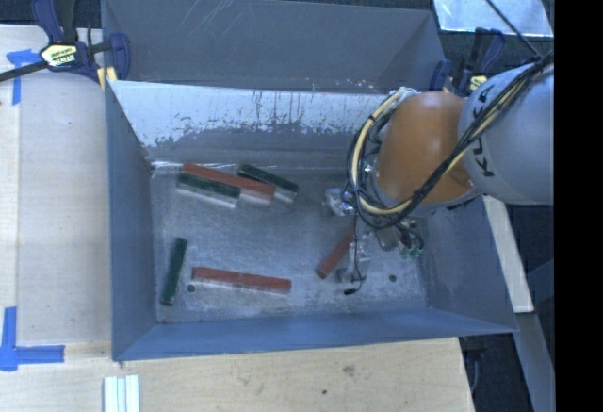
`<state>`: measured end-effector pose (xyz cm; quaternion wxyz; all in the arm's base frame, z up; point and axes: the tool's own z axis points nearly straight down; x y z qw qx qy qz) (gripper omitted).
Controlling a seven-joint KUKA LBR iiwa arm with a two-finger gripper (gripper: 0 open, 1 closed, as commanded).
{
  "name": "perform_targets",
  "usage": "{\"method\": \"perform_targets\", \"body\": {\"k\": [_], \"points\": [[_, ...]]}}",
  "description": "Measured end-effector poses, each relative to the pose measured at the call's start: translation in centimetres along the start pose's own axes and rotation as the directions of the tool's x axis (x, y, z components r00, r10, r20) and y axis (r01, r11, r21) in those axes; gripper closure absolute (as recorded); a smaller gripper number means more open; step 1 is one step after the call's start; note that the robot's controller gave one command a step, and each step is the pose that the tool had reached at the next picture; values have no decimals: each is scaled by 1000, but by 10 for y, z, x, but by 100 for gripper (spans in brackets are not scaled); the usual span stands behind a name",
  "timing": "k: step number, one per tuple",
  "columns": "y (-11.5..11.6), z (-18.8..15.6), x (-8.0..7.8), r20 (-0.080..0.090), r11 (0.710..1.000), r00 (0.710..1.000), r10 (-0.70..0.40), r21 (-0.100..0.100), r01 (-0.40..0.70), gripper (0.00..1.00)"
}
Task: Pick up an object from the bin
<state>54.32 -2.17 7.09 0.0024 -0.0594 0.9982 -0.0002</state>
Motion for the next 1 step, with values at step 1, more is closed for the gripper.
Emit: {"method": "perform_targets", "body": {"k": [1], "points": [[3,-3,7,-4,991,991,132,0,-132,0]]}}
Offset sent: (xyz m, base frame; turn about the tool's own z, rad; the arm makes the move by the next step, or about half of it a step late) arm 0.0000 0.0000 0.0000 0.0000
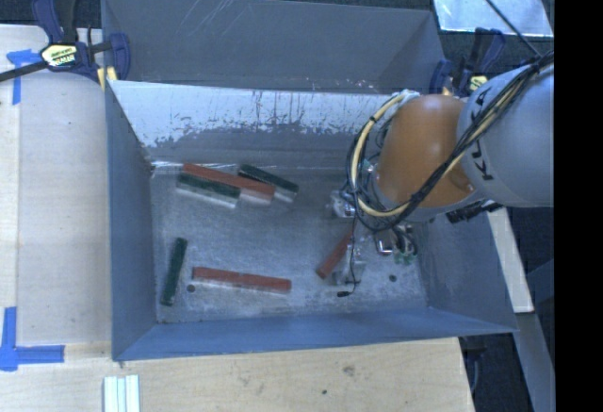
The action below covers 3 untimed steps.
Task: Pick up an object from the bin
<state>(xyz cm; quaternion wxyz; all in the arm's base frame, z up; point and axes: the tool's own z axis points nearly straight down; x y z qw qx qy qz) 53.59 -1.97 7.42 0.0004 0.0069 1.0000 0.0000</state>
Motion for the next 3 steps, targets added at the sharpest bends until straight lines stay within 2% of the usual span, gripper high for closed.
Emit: {"method": "perform_targets", "body": {"k": [1,3], "points": [[-2,2,-9,5,991,991,-132,0,132,100],[-1,1,-9,6,991,991,-131,0,131,100]]}}
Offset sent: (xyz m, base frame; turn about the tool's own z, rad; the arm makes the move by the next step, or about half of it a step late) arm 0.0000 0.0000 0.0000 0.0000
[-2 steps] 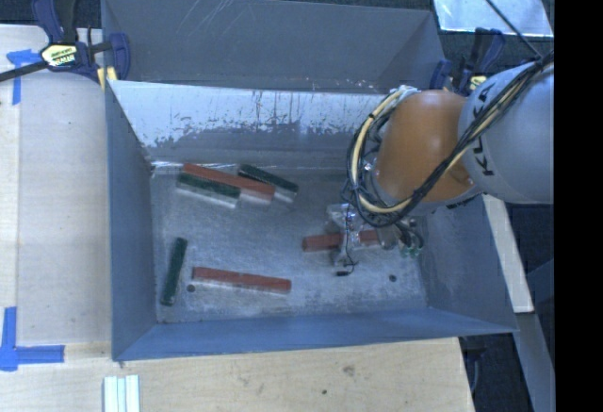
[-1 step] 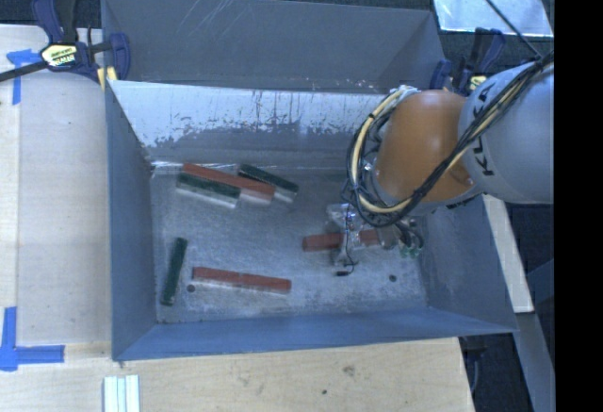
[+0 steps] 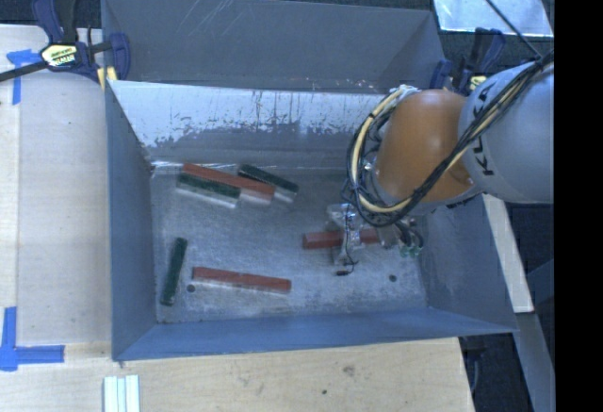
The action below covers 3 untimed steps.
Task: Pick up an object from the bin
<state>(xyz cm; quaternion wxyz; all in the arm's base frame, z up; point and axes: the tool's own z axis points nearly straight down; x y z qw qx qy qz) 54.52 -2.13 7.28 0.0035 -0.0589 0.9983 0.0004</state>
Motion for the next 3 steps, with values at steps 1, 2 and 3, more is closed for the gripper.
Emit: {"method": "perform_targets", "body": {"k": [1,2,3], "points": [[0,-3,1,-5,1000,1000,0,0,0,100],[0,-18,2,-9,1000,1000,1,0,-1,100],[0,-37,2,-12,1000,1000,1,0,-1,100]]}}
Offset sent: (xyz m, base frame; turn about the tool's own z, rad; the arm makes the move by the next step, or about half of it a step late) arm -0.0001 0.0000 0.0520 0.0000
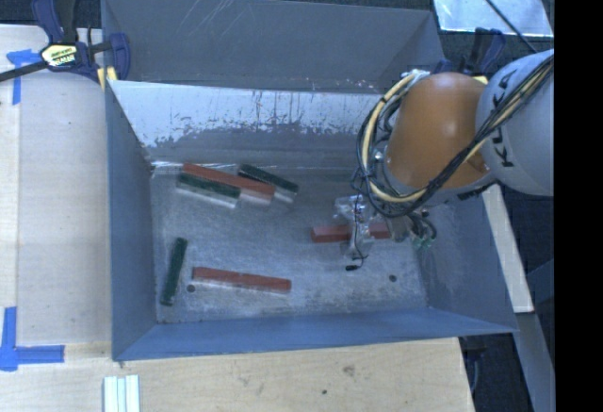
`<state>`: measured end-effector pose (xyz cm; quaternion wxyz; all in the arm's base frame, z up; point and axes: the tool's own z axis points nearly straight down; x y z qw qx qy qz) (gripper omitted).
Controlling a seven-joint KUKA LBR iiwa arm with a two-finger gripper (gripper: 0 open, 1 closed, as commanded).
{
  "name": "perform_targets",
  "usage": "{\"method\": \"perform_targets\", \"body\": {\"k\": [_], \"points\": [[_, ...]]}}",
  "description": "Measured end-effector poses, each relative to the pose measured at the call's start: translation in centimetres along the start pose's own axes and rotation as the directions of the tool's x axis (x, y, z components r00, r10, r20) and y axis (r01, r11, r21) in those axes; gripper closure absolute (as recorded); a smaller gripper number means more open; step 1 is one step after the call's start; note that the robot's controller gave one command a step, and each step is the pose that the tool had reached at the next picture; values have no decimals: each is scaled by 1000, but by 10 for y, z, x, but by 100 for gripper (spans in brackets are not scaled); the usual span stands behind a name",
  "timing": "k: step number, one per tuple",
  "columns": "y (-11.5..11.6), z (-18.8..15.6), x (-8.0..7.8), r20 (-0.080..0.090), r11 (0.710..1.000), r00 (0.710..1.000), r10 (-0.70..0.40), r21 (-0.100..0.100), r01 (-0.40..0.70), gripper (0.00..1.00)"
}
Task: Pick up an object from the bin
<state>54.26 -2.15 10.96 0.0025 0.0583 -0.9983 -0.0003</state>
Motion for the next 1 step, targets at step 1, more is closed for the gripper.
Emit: {"method": "perform_targets", "body": {"k": [1], "points": [[0,-20,-1,6,1000,1000,0,1,0,100]]}}
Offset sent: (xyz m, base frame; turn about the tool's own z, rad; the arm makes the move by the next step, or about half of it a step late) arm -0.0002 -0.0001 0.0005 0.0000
